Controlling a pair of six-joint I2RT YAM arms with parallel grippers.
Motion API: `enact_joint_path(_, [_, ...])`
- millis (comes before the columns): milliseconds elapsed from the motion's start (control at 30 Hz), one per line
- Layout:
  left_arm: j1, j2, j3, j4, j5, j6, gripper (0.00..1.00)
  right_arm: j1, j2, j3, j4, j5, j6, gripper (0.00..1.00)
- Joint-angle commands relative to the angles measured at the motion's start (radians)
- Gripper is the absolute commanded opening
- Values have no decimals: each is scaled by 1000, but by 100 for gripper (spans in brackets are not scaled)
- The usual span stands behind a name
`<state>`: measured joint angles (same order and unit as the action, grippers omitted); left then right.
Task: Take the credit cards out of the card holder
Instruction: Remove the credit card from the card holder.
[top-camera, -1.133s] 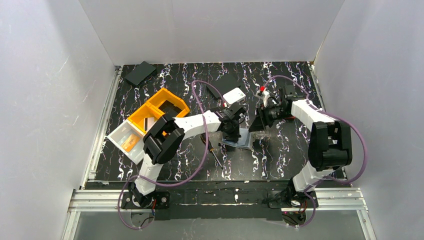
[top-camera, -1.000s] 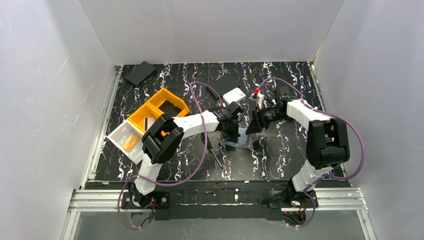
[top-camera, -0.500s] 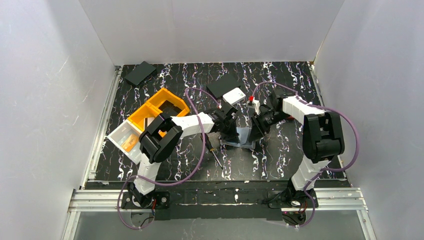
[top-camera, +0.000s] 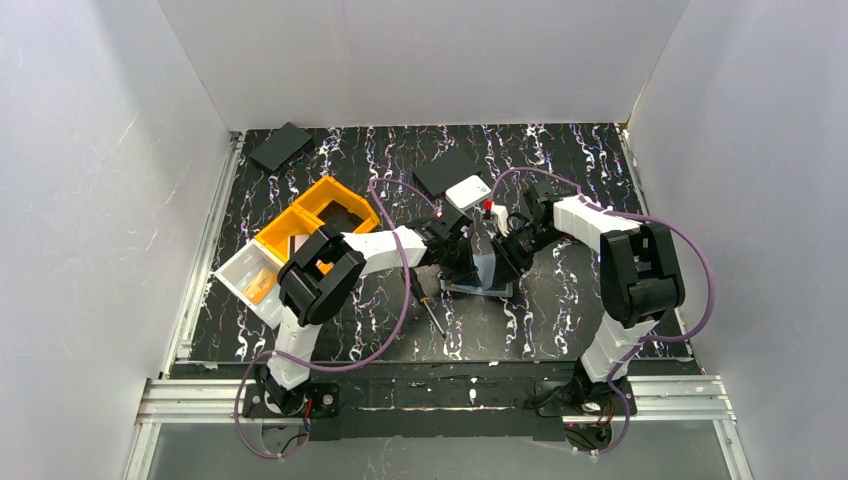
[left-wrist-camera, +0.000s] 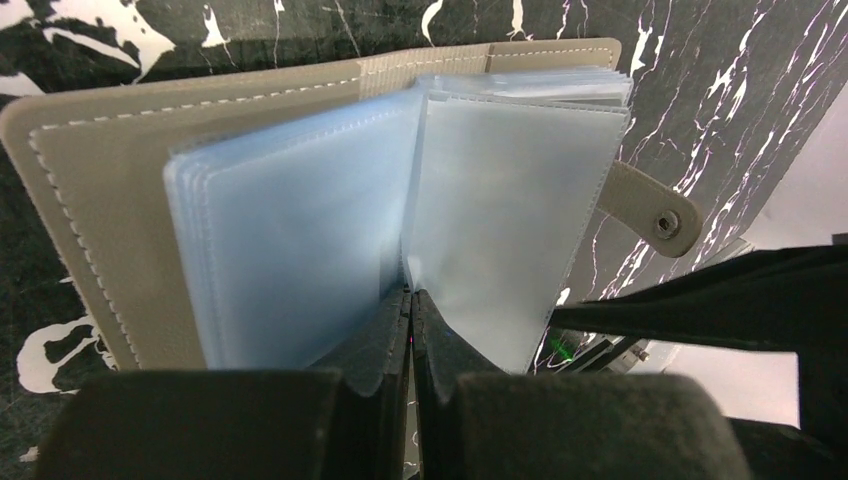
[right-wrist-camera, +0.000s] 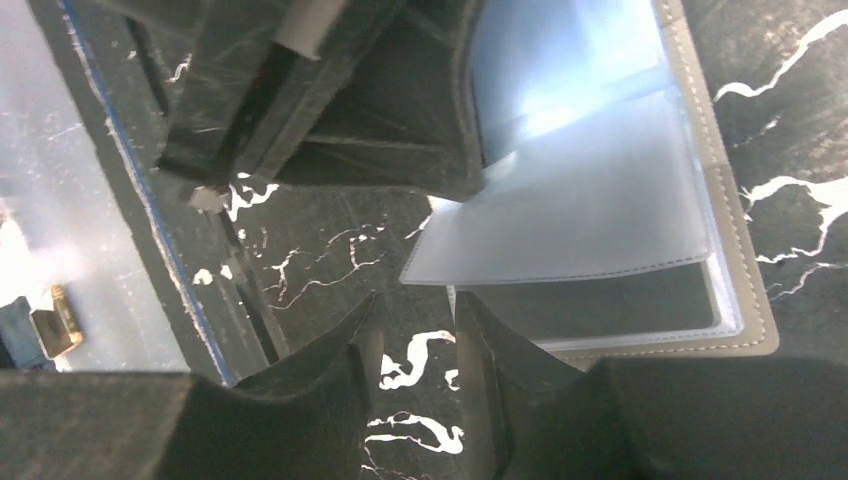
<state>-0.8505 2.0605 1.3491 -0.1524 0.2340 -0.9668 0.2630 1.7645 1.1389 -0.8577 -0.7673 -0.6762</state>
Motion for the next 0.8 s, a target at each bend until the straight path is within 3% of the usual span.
enact_joint_path(0, [1,-31,-40,-30,1,3,0,10,-12,-21,116,76,104,40])
enact_joint_path(267, [7,-56,-86,44,37,-14,1,29,-4,-42,178,46,138,42])
enact_joint_path(467, [19,-141,-168,168,50,-32,11,31,26,-42,201,4,166,44])
enact_joint_path(767, [25,-196,-182,163,36,18,24,31,60,-40,212,-65,213,49])
